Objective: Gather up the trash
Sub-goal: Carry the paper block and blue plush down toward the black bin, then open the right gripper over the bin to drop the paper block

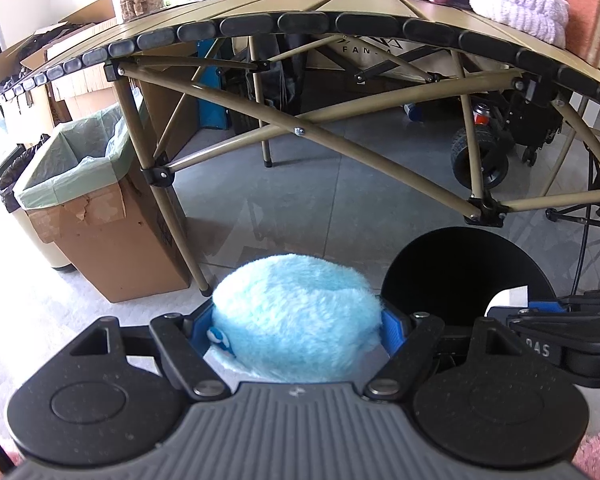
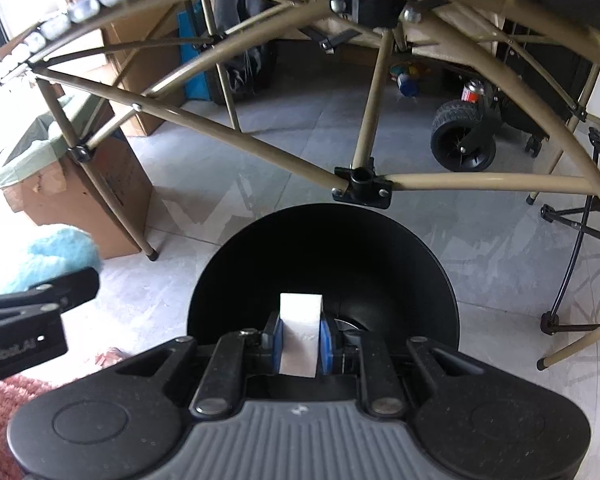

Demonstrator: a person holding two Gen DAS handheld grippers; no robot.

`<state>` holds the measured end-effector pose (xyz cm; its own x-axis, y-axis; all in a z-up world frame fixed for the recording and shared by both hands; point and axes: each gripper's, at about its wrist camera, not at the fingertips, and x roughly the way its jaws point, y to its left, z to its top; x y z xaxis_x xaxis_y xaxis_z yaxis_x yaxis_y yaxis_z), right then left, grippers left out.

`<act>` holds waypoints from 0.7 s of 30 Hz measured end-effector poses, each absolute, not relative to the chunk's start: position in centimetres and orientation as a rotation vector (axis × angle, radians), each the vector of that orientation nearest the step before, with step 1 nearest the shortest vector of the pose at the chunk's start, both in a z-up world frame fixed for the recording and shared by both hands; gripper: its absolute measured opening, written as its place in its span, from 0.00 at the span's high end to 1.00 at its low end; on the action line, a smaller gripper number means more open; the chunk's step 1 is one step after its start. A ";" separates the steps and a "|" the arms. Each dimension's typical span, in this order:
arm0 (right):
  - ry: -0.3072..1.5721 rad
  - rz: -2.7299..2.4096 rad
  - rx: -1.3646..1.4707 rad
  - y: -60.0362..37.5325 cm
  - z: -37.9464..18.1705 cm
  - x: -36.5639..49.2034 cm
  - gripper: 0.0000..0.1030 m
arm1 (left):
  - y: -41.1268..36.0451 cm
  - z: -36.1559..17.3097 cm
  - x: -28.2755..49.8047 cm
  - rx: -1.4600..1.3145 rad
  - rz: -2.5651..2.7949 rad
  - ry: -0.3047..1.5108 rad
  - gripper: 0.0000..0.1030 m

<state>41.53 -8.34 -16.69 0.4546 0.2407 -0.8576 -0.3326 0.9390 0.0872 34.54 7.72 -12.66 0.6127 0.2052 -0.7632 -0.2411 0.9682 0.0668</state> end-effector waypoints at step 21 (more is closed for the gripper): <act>1.207 0.302 -0.097 -6.6 -21.4 44.8 0.72 | 9.4 -14.2 36.7 -0.061 0.291 0.922 0.24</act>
<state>44.78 -6.63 -21.45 0.3214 0.1787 -0.9299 -0.2808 0.9559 0.0866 36.69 9.40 -14.24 0.5678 0.2213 -0.7929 -0.2736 0.9592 0.0718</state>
